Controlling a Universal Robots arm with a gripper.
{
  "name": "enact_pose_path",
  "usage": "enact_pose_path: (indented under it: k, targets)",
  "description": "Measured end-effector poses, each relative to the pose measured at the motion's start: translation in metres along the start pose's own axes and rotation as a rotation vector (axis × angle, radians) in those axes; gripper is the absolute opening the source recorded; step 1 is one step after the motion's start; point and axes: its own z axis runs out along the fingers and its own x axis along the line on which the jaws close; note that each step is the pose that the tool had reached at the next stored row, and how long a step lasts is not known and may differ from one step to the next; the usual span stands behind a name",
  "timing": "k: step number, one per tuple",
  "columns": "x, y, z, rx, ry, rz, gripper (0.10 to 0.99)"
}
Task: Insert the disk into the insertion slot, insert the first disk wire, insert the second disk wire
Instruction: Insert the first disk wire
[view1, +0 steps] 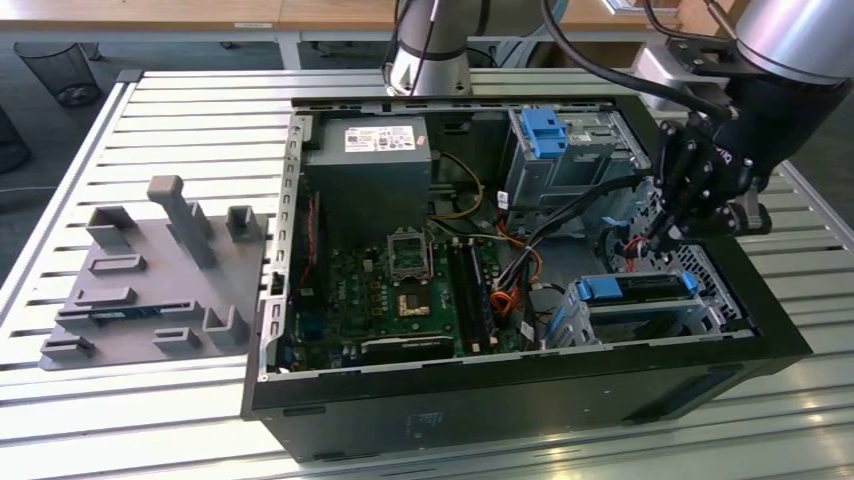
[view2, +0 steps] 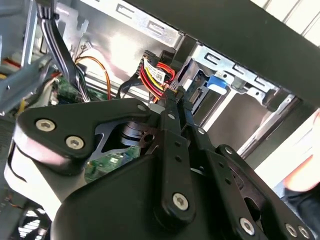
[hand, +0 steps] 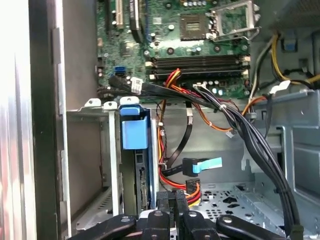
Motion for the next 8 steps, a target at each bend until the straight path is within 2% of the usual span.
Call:
enact_pose_path:
  k: [4, 8]
  targets:
    - [0.0008, 0.0016, 0.0002, 0.002, 0.0004, -0.033, 0.169]
    - [0.0032, 0.0047, 0.0009, 0.013, -0.001, -0.036, 0.169]
